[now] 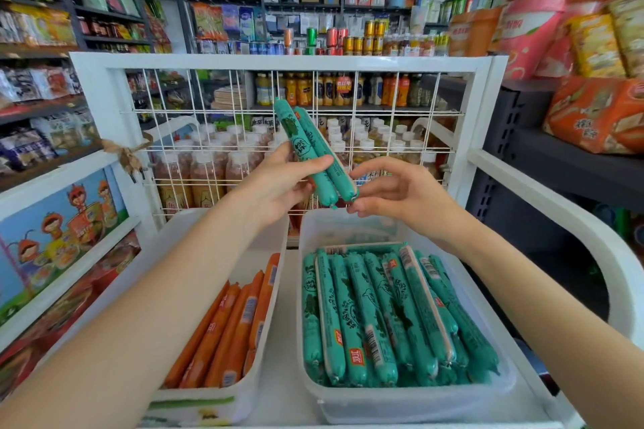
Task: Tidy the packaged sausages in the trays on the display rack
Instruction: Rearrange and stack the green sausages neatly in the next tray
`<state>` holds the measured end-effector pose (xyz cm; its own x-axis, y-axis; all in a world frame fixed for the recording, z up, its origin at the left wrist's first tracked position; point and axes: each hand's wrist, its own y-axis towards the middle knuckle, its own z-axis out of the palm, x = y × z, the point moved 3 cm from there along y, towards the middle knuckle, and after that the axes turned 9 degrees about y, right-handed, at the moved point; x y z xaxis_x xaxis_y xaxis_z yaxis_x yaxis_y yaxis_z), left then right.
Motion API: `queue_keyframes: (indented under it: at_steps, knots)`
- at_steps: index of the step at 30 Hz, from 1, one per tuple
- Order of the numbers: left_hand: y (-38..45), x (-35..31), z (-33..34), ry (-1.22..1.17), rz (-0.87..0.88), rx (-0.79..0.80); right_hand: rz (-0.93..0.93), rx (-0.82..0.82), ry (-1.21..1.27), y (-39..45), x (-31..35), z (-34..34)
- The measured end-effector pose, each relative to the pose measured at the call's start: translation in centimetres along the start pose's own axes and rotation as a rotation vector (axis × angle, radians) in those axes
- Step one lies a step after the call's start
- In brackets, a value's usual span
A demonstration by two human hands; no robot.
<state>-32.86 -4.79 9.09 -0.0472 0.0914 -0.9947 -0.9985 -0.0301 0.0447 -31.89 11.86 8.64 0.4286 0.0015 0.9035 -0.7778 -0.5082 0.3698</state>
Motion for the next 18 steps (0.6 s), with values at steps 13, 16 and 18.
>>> queue_keyframes:
  at_steps: [13,16,18]
  knots:
    - [-0.5,-0.5,-0.2,-0.024,0.005,0.026,-0.157,-0.054,-0.070,-0.1,0.6,0.3]
    - [-0.4,-0.5,-0.2,-0.038,0.000,0.028,-0.186,-0.065,-0.085,-0.2,0.8,0.5]
    - [-0.3,-0.5,-0.1,-0.036,-0.005,0.026,-0.209,-0.072,-0.117,-0.3,1.0,0.6]
